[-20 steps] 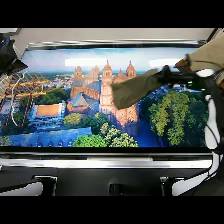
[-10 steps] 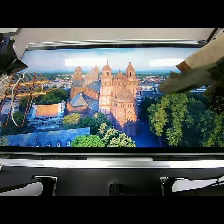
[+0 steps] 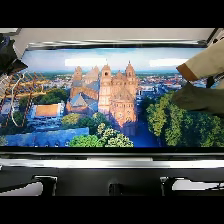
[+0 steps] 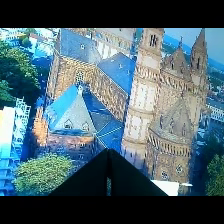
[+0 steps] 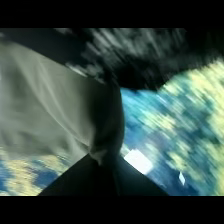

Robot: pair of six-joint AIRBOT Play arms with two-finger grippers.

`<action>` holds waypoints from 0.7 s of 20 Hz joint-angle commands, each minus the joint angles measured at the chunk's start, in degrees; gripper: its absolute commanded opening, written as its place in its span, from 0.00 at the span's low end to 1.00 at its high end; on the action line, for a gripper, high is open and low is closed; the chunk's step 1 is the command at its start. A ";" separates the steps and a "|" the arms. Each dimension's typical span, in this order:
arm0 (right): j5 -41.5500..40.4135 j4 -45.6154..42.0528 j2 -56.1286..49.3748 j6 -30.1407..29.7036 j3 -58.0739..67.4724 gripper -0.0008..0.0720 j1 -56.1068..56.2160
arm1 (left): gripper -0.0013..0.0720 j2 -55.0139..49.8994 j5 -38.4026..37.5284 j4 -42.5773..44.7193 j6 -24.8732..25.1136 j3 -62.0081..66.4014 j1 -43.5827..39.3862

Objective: Fold the clothes and pants, and hang the long-sleeved shirts on hangers.

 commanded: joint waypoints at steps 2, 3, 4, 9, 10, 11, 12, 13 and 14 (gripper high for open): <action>3.56 -9.44 3.13 9.29 -10.05 0.05 -0.31 | 0.04 0.04 -1.18 0.00 0.02 -0.02 0.04; 3.69 -11.61 4.35 11.04 -12.98 0.05 -0.31 | 0.04 0.04 -1.49 0.00 0.02 -0.09 0.04; 3.32 -13.79 5.88 12.50 -16.44 0.05 -0.31 | 0.04 0.04 -1.79 0.00 0.02 -0.13 0.04; 2.36 -23.12 12.76 19.17 -31.98 0.05 -0.31 | 0.04 0.04 -2.10 -0.02 0.02 -0.28 0.02; 2.40 -24.02 13.79 20.50 -34.47 0.05 -0.31 | 0.04 0.04 -2.10 0.00 0.02 -0.28 0.04; 2.12 -24.63 14.88 22.12 -37.00 0.05 -0.31 | 0.04 0.04 -2.14 0.00 0.00 -0.28 0.02; 1.60 -24.96 15.80 23.28 -39.12 0.05 -0.31 | 0.04 0.04 -2.27 -0.02 0.00 -0.28 0.02; 1.31 -25.27 16.61 24.59 -41.11 0.05 -0.31 | 0.04 0.04 -2.36 -0.02 0.00 -0.28 0.02; 1.33 -25.55 17.07 25.09 -42.53 0.05 -0.31 | 0.04 0.04 -2.34 -0.02 0.00 -0.28 0.02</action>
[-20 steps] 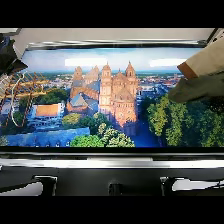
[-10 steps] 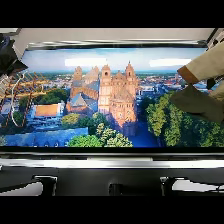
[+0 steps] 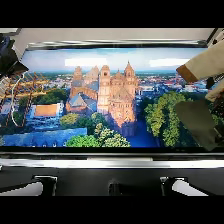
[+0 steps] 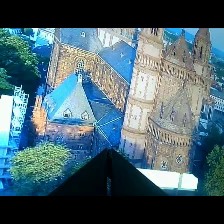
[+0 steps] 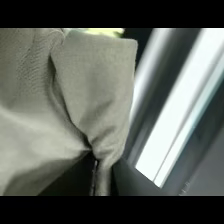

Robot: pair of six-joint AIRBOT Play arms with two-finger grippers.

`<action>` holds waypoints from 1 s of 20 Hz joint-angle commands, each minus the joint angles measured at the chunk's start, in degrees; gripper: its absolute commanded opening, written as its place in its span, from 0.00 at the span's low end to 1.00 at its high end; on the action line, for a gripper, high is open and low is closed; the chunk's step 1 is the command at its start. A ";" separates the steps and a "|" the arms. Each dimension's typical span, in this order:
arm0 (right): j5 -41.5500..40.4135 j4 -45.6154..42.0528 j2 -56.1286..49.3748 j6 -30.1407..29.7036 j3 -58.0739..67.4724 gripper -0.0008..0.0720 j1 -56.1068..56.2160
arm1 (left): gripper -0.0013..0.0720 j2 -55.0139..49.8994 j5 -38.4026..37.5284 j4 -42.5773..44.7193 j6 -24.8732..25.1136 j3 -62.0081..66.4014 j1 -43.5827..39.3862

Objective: Fold the clothes and pants, and hang the long-sleeved shirts on hangers.

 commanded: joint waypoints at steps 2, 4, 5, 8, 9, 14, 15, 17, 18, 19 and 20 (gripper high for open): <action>-0.46 -2.80 2.67 4.11 -7.93 0.05 -0.02 | 0.04 0.04 -0.15 0.00 0.00 -0.02 0.04; 0.17 -2.84 2.67 4.13 -9.46 0.05 -0.02 | 0.04 0.04 -0.15 -0.02 0.00 -0.02 0.07; 0.52 -3.10 2.67 4.13 -9.81 0.05 -0.02 | 0.04 0.04 -0.15 0.00 0.00 -0.02 0.04; 2.03 -5.51 2.67 5.25 -9.88 0.05 -0.02 | 0.04 0.04 -0.15 -0.02 0.00 -0.02 0.04; 2.60 -5.66 2.67 5.46 -10.08 0.05 -0.02 | 0.04 0.04 -0.15 -0.02 0.00 -0.02 0.04; 2.95 -6.21 2.67 6.21 -11.61 0.09 -0.02 | 0.04 0.04 -0.15 -0.02 0.00 -0.02 0.04; 2.99 -6.64 2.67 6.19 -11.61 0.23 -0.02 | 0.04 0.04 -0.15 -0.02 0.00 -0.02 0.04; 3.08 -7.19 2.78 5.38 -11.58 0.56 -0.02 | 0.04 0.04 -0.15 0.00 0.00 -0.02 0.04; 2.64 -7.39 3.43 4.52 -11.58 0.61 -0.02 | 0.04 0.04 -0.15 0.00 0.02 -0.02 0.07; 1.18 -7.43 4.85 3.50 -11.52 0.61 -0.02 | 0.04 0.04 -0.15 0.00 0.02 -0.02 0.04; -0.94 -7.41 7.08 2.54 -11.13 0.62 -0.02 | 0.04 0.04 -0.15 0.00 0.09 -0.02 0.04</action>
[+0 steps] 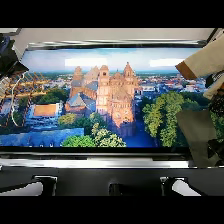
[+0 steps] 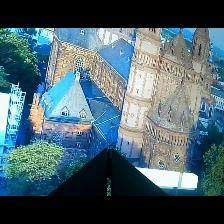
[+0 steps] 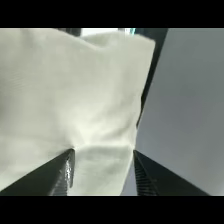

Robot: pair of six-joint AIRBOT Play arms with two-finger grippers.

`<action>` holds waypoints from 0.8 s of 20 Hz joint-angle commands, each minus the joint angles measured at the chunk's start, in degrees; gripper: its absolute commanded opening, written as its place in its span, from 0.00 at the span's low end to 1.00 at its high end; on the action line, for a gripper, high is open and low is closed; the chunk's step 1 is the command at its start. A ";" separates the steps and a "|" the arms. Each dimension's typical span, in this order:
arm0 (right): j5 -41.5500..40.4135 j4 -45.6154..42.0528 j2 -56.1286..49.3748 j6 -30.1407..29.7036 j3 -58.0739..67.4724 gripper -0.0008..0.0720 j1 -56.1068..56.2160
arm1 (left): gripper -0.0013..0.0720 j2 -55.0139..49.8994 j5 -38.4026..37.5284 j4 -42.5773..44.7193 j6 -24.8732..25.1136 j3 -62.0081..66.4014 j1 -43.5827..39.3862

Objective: Fold the clothes and pants, and hang the long-sleeved shirts on hangers.

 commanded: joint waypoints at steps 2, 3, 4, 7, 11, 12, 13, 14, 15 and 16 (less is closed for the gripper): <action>-9.38 -0.50 9.55 -4.00 2.47 0.61 0.00 | 0.04 0.02 0.04 0.07 0.26 -0.02 0.04; -13.73 0.28 12.90 -5.33 3.91 0.60 0.00 | 0.04 -0.02 0.04 0.04 1.18 -0.02 0.04; -19.12 2.54 16.04 -7.91 5.42 0.58 0.00 | 0.04 -0.11 0.02 0.07 2.62 -0.04 0.02; -31.04 24.13 21.33 -25.07 10.23 0.53 1.38 | 0.04 -0.83 -0.13 0.13 4.83 -1.25 0.02; -25.77 38.69 19.87 -36.79 12.22 0.36 16.39 | 0.04 -0.57 -0.42 8.31 5.49 -11.19 -1.86; -23.21 38.73 18.64 -36.83 12.22 0.27 21.68 | 0.04 -0.17 -0.35 12.55 6.58 -14.82 -3.32; -21.18 38.73 17.27 -36.83 12.22 0.17 26.49 | 0.04 0.48 0.09 15.93 7.63 -18.69 -4.74; -19.45 38.71 15.78 -36.92 12.22 0.09 31.36 | 0.04 1.25 1.25 17.09 8.37 -22.36 -5.77; -18.29 38.69 14.51 -37.48 12.22 0.06 35.30 | 0.04 2.21 2.67 16.98 9.11 -25.99 -6.43; -17.55 38.40 13.29 -37.46 12.22 0.06 38.93 | 0.04 2.91 3.43 17.00 9.25 -28.70 -6.80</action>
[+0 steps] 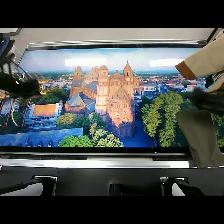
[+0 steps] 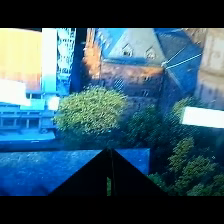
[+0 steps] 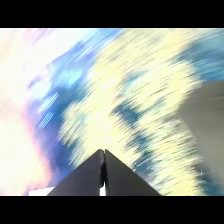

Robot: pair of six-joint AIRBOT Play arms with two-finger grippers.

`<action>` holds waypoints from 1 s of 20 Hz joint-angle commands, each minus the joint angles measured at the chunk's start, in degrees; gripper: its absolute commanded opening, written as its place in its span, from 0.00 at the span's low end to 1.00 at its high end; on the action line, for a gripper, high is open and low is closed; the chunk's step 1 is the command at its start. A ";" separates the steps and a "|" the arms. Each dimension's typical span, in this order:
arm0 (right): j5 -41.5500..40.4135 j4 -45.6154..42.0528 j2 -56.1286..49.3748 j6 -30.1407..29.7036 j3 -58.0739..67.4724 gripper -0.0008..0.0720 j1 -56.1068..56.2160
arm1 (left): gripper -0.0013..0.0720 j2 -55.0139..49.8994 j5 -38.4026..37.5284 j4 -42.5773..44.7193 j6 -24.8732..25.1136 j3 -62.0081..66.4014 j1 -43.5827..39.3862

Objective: Fold the clothes and pants, and hang the long-sleeved shirts on hangers.

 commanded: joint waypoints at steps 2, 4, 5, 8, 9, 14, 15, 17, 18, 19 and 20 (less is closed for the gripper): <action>3.63 2.80 -4.42 -2.75 0.33 0.06 15.80 | 0.04 2.10 2.69 4.48 1.97 -12.31 -2.34; 3.17 2.86 -4.90 -2.78 0.33 0.06 17.62 | 0.05 1.95 2.51 4.44 1.42 -14.58 -2.23; 2.73 2.84 -4.83 -2.75 0.33 0.06 17.64 | 0.05 1.73 2.49 4.46 1.55 -15.15 -2.23; 4.42 2.69 -4.83 -2.75 0.33 0.06 17.64 | 0.05 1.36 2.49 4.46 1.55 -15.39 -2.25; 4.50 2.67 -4.83 -2.75 0.33 0.06 17.64 | 0.05 1.36 2.49 4.46 1.55 -15.39 -2.25; 4.24 2.69 -4.83 -2.75 0.33 0.06 17.64 | 0.05 1.36 2.49 4.46 1.55 -15.39 -2.25; 4.24 2.69 -4.83 -2.75 0.33 0.06 17.64 | 0.05 1.36 2.49 4.46 1.55 -15.39 -2.25; 4.24 2.69 -4.83 -2.75 0.33 0.06 17.64 | 0.05 1.36 2.49 4.46 1.55 -15.39 -2.25; 4.24 2.69 -4.83 -2.75 0.33 0.06 17.64 | 0.05 1.36 2.49 4.46 1.55 -15.39 -2.25; 4.24 2.69 -4.83 -2.75 0.33 0.06 17.64 | 0.05 1.36 2.49 4.46 1.55 -15.39 -2.25; 4.24 2.69 -4.83 -2.75 0.33 0.06 17.64 | 0.05 1.36 2.49 4.46 1.55 -15.39 -2.25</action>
